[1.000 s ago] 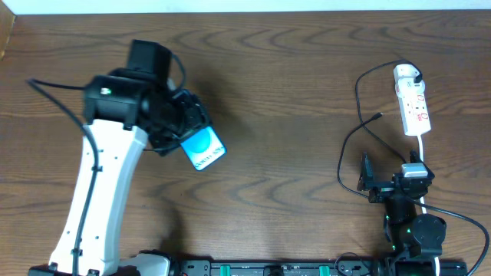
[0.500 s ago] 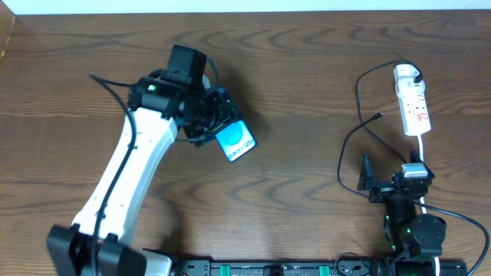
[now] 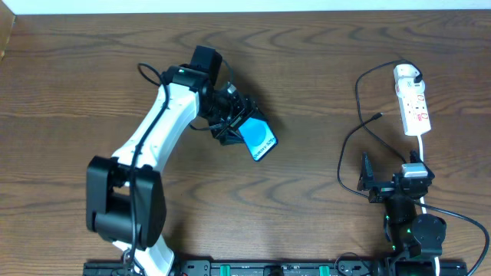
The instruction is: Plug charger to phone and switch on socket
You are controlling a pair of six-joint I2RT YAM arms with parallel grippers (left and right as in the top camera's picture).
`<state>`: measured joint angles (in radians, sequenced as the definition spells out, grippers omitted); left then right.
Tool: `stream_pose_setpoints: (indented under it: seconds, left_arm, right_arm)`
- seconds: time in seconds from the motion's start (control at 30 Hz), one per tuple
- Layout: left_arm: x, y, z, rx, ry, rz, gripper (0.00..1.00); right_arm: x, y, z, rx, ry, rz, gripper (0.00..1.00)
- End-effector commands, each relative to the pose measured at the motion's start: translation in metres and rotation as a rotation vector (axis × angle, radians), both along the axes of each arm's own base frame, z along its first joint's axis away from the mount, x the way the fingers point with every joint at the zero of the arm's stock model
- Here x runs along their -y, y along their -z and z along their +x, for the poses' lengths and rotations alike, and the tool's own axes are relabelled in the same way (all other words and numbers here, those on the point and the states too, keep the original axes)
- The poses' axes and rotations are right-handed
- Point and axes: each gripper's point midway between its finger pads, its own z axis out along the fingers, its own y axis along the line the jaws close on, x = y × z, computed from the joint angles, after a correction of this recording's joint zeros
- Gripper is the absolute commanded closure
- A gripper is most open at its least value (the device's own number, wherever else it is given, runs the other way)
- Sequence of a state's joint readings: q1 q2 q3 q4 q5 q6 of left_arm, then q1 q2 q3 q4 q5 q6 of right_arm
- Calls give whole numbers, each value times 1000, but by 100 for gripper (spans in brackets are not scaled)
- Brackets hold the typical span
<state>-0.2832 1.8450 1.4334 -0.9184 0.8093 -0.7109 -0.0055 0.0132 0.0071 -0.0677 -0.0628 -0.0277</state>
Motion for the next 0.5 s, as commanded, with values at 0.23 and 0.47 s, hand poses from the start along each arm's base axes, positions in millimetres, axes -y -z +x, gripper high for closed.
stream_pose_setpoints:
  seconds: [0.23,0.47]
  left_arm:
    - [37,-56,-13,-73,65,-377,32]
    - [38,-64,-14,-101,59,-428,32]
  right_arm:
    - [3,2,0,-5,11,-12,1]
    - [3,2,0,-5,11,-12,1]
